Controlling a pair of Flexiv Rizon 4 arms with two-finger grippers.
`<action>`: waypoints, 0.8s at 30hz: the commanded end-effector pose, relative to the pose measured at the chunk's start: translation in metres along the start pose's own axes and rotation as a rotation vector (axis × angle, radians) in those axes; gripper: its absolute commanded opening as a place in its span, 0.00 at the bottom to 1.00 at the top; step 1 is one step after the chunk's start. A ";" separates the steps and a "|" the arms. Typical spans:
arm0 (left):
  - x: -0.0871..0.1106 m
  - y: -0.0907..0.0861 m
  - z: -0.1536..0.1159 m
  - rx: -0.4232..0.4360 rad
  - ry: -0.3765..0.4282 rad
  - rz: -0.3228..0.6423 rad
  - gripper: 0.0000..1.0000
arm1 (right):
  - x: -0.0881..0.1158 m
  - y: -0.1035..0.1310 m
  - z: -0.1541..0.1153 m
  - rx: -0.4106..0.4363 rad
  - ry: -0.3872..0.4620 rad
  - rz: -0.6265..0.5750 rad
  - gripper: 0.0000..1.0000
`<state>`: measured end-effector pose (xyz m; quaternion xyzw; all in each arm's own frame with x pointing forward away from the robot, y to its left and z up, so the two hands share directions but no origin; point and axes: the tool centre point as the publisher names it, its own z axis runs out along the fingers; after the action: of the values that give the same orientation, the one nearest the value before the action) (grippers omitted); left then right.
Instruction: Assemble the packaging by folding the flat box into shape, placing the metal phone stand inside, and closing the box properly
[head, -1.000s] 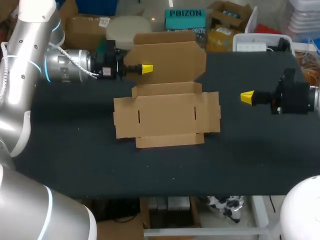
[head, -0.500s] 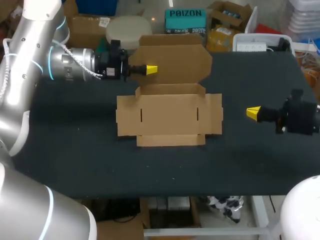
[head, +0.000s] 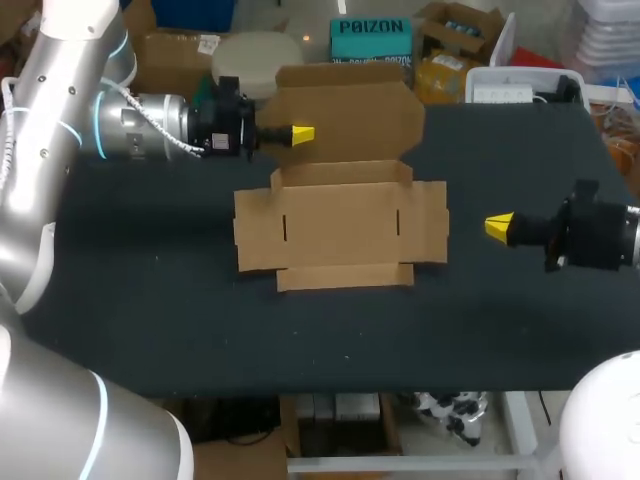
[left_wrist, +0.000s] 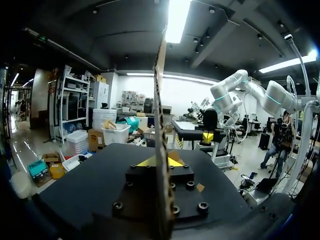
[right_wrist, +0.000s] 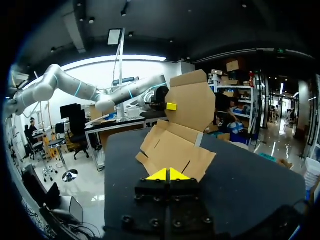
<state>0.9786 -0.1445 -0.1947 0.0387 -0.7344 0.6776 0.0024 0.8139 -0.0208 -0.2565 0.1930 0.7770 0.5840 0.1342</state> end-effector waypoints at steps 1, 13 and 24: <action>0.018 -0.015 -0.003 -0.019 -0.061 -0.001 0.00 | 0.018 -0.010 -0.006 0.001 -0.037 -0.032 0.00; 0.046 -0.040 0.006 -0.053 -0.098 0.039 0.00 | 0.043 -0.036 -0.018 0.012 -0.046 -0.103 0.00; 0.051 -0.048 0.003 -0.028 -0.118 -0.027 0.00 | 0.048 -0.039 -0.006 0.023 -0.018 -0.107 0.00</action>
<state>0.9369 -0.1555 -0.1478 0.0641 -0.7419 0.6674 -0.0049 0.7585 -0.0159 -0.2915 0.1594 0.7912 0.5651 0.1713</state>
